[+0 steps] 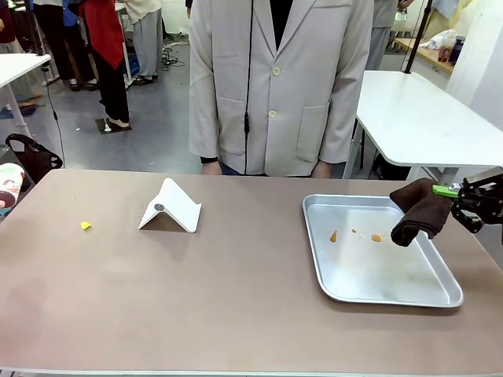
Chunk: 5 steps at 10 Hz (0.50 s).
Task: Clean the surface of the table.
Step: If a person points to the right, clean the right side of the table with your right hand, and if they point to the left, clean the left side with your left hand.
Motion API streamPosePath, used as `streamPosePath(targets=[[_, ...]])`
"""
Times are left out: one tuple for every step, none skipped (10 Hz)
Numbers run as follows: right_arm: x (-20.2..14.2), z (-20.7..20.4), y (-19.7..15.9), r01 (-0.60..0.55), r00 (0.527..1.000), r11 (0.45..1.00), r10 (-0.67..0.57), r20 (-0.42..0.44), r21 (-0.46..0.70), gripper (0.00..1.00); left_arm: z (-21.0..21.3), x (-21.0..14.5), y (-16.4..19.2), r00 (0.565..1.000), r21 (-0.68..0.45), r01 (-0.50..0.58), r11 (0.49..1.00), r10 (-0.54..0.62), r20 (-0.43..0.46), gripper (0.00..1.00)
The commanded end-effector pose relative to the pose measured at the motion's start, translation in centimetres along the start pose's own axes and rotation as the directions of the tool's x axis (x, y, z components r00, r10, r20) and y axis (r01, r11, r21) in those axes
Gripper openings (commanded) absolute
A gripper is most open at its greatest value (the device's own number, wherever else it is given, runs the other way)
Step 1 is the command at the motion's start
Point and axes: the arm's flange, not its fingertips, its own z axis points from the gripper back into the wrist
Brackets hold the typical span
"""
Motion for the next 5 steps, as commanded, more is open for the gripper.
streamPosePath(targets=[[-0.3,0.3,0.3,0.001,1.000,1.000,-0.001,-0.010,0.011,0.00,0.2,-0.2,-0.5,1.000,0.004,0.003,1.000,-0.004,0.004,0.22],[-0.3,0.3,0.3,0.001,1.000,1.000,-0.001,-0.010,0.011,0.00,0.0,0.0,0.0,1.000,0.000,0.000,1.000,0.000,0.000,0.22],[-0.3,0.3,0.3,0.001,1.000,1.000,-0.001,-0.010,0.011,0.00,-1.4,0.6,0.0,1.000,0.039,-0.017,0.999,0.017,0.001,0.22],[-0.3,0.3,0.3,0.001,1.000,1.000,-0.001,-0.010,0.011,0.00,-2.6,1.0,0.2,0.999,0.064,-0.028,0.998,0.030,-0.033,0.22],[-0.3,0.3,0.3,0.001,1.000,1.000,-0.001,-0.010,0.011,0.00,-3.9,1.5,0.5,0.999,0.105,-0.047,0.993,0.049,-0.019,0.22]])
